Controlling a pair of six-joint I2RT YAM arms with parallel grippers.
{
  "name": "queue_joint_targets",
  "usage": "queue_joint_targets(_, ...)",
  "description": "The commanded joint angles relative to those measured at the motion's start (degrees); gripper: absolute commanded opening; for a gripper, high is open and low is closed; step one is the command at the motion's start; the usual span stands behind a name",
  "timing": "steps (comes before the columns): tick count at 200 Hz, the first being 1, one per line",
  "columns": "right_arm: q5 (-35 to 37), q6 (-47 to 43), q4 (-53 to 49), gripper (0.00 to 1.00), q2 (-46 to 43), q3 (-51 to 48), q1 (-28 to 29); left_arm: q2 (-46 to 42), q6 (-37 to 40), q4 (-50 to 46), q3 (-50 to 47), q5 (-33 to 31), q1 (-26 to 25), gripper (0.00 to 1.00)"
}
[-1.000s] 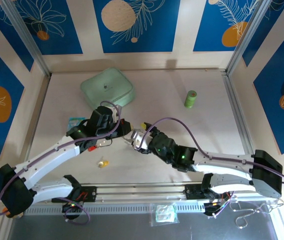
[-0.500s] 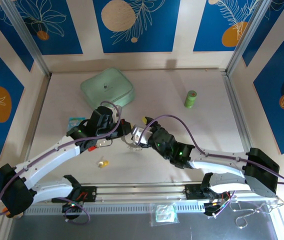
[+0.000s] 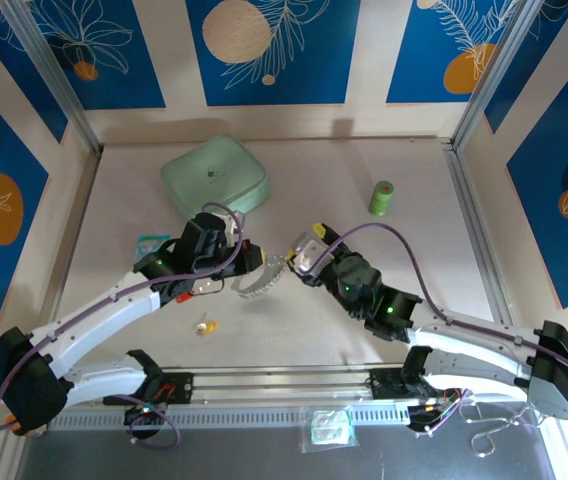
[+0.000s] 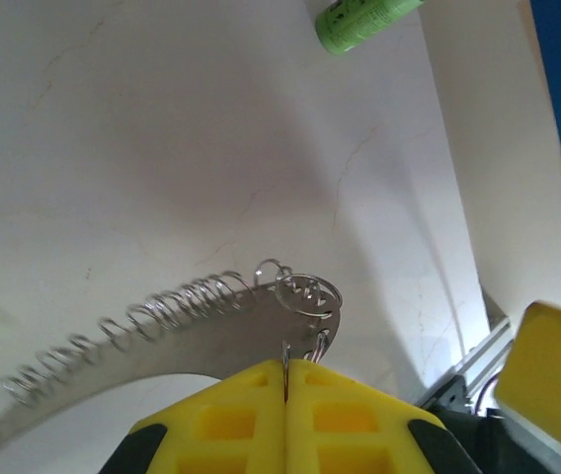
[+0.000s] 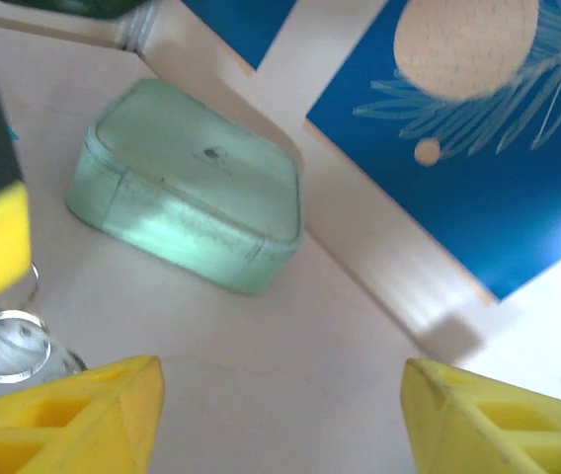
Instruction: Put the keys on the keyring
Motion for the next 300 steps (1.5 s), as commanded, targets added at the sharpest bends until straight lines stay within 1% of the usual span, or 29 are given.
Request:
queue_joint_targets(1, -5.8, 13.8, -13.8, 0.62, -3.0, 2.8, -1.9, -2.0, 9.6, -1.1, 0.3, -3.8, -1.4, 0.00)
queue_joint_targets(15, -15.7, 18.4, -20.1, 0.61, -3.7, 4.5, -4.5, -3.3, 17.5, -1.1, 0.2, -7.4, -2.6, 0.00)
queue_joint_targets(22, -19.3, 20.8, -22.7, 0.60, -3.7, 5.3, -5.7, -3.8, 21.6, -1.3, 0.3, -9.7, -3.4, 0.00)
queue_joint_targets(31, -21.8, 23.1, -25.4, 0.60, -3.3, 6.8, -6.5, -4.6, 24.5, -1.5, 0.4, -13.5, -4.2, 0.00)
queue_joint_targets(40, -22.7, 23.2, -27.5, 0.61, -2.6, 7.7, -6.1, -5.2, 24.4, -1.2, 0.5, -15.8, -4.2, 0.00)
queue_joint_targets(54, -19.8, 20.2, -26.6, 0.64, -1.5, 7.1, -3.5, -4.8, 22.0, -2.5, 1.9, -17.3, -4.2, 0.00)
queue_joint_targets(73, -16.6, 14.2, -19.8, 0.68, 0.0, 5.0, -0.4, -1.5, 18.5, -7.2, 5.7, -16.2, -4.2, 0.00)
queue_joint_targets(87, -16.8, 12.7, -15.5, 0.69, 1.7, 5.0, -0.2, 0.5, 15.6, -8.1, 6.8, -14.1, -4.2, 0.00)
queue_joint_targets(105, -17.6, 11.0, -10.9, 0.70, 5.0, 5.6, -0.2, 1.2, 10.9, -5.6, 5.7, -11.2, -4.2, 0.00)
queue_joint_targets(131, -19.2, 9.6, -6.2, 0.71, 10.0, 6.0, -0.1, 1.6, 6.7, -4.6, 5.1, -10.2, -4.3, 0.00)
queue_joint_targets(157, -21.7, 10.6, -2.5, 0.71, 12.6, 6.0, -0.1, 2.0, 4.9, -3.7, 4.1, -9.4, -4.2, 0.00)
queue_joint_targets(173, -21.5, 11.1, -1.7, 0.71, 13.6, 6.1, -0.1, 2.2, 3.3, -3.4, 3.8, -8.9, -4.2, 0.00)
queue_joint_targets(188, -19.8, 10.6, -1.2, 0.71, 14.4, 6.3, 0.0, 2.3, 2.1, -2.9, 3.5, -8.1, -4.2, 0.00)
queue_joint_targets(218, -13.3, 6.2, 2.7, 0.71, 16.4, 5.4, -0.2, 2.1, 0.9, -2.6, 3.6, -6.8, -4.2, 0.00)
queue_joint_targets(248, -13.2, 5.0, 7.5, 0.71, 16.7, 4.2, -1.1, 2.1, 0.0, -2.0, 3.0, -5.4, -4.2, 0.00)
queue_joint_targets(271, -11.5, 3.9, 10.6, 0.70, 16.1, 3.5, -1.3, 2.0, 0.5, -2.7, 2.7, -5.5, -4.2, 0.00)
queue_joint_targets(285, -10.3, 3.6, 11.0, 0.69, 15.1, 2.8, -1.7, 1.7, 1.2, -3.6, 2.7, -6.2, -4.2, 0.00)
queue_joint_targets(300, -7.2, 3.3, 9.9, 0.68, 13.6, 2.4, -2.2, 1.3, 1.8, -4.4, 2.8, -6.8, -4.2, 0.00)
